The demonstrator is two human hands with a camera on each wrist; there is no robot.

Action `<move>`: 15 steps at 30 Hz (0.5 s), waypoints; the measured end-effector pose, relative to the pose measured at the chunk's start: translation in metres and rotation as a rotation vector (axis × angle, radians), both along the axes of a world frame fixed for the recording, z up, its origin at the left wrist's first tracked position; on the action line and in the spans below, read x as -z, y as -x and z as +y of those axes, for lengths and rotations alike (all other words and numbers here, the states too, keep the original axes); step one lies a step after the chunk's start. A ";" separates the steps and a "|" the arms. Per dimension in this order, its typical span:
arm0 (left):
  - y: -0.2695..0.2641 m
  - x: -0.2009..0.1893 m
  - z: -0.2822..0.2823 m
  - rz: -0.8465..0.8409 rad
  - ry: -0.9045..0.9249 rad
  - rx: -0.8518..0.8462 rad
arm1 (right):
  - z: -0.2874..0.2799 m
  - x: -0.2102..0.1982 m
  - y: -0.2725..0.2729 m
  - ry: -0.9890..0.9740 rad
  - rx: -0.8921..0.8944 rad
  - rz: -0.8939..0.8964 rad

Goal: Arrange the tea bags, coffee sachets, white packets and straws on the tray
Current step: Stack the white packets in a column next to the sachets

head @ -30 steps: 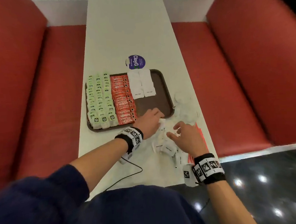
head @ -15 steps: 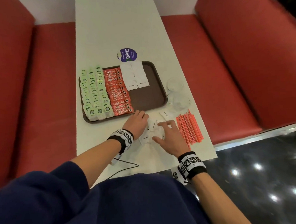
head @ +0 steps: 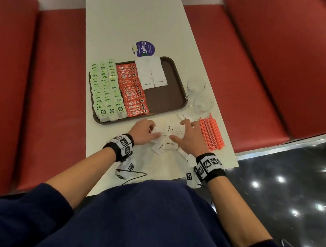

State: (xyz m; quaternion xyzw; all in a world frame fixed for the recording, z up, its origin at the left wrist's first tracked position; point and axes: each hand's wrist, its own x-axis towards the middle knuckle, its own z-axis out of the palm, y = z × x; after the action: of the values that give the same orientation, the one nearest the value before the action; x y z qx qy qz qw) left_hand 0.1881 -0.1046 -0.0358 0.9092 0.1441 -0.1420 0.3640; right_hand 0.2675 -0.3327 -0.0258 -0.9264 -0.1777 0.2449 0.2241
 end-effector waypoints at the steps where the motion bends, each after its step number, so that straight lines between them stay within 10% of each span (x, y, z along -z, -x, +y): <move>1: 0.001 0.000 -0.006 0.036 -0.028 0.042 | -0.003 0.000 -0.003 0.038 -0.023 0.031; 15: -0.016 0.012 -0.050 0.094 -0.238 0.091 | 0.006 0.010 -0.012 0.077 -0.199 0.038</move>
State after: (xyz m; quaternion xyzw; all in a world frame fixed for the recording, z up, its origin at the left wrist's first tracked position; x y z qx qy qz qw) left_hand 0.2037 -0.1542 -0.0476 0.9438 0.1354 -0.1828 0.2396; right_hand 0.2795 -0.3268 -0.0362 -0.9072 -0.2553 0.2900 0.1663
